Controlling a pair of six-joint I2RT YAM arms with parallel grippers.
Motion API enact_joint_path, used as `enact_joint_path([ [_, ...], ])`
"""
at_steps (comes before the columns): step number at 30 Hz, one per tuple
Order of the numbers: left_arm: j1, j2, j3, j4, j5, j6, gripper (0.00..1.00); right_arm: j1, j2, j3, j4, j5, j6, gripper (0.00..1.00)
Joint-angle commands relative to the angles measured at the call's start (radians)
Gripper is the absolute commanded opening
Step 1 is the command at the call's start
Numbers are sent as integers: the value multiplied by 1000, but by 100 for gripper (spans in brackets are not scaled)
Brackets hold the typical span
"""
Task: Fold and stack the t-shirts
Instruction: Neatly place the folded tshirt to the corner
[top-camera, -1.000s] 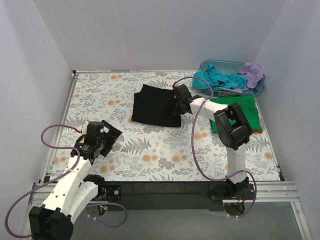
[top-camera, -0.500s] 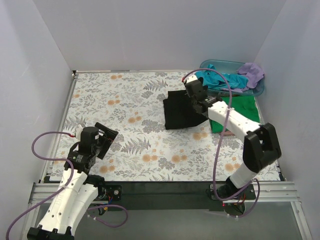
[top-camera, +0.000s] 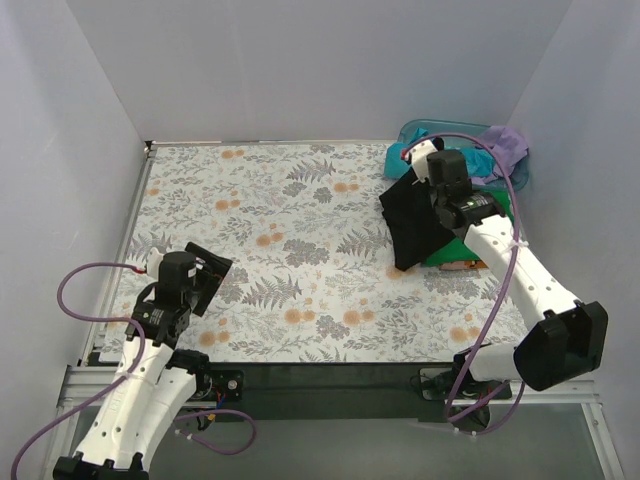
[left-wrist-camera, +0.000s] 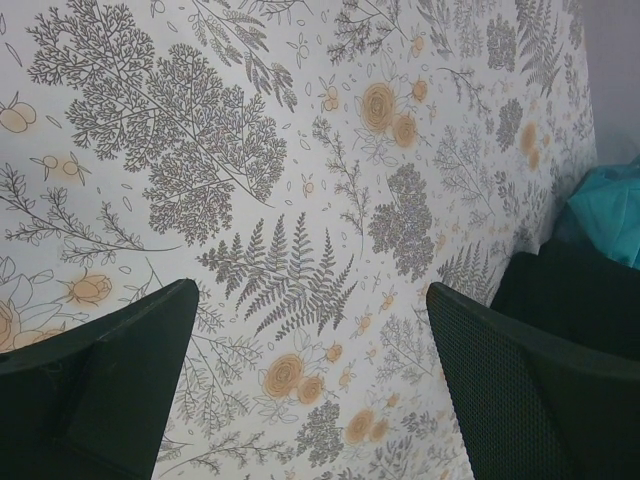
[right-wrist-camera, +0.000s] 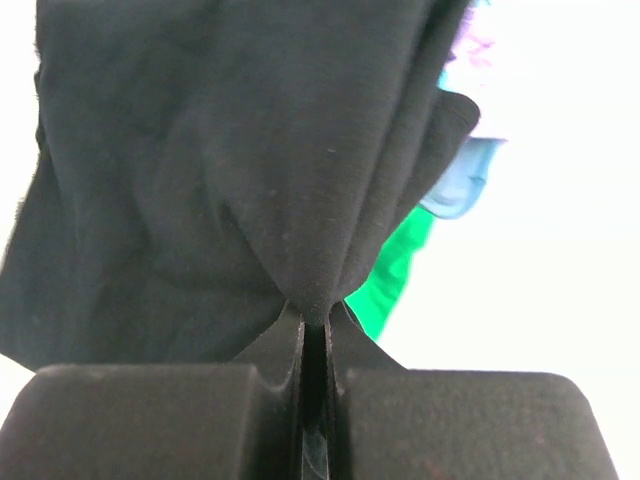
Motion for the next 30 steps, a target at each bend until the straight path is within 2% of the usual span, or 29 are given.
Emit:
enact_joint_path([
  [1,3,19,37,10,-38,-3,98,-74,-55,71,13,-36,-56,1],
  [7,3,59,34,39,-42,-4,98,-224,-32,146,-5,-142,0,1],
  [15,3,133,34,93,-32,5,98,-424,61,131,5,-250,40,1],
  [17,3,151,39,102,-27,9,98,-458,118,131,5,-266,56,18],
  [19,1,173,41,110,-27,13,98,-473,162,134,4,-214,85,30],
  [24,3,197,51,95,-42,16,98,-502,267,175,-25,17,245,52],
  [26,3,196,54,98,-33,29,98,-504,253,187,-44,62,316,98],
  [29,3,188,57,96,-19,26,98,-504,189,189,-71,20,447,98],
  [30,1,188,67,95,-15,29,98,-504,166,174,-74,-66,454,98],
])
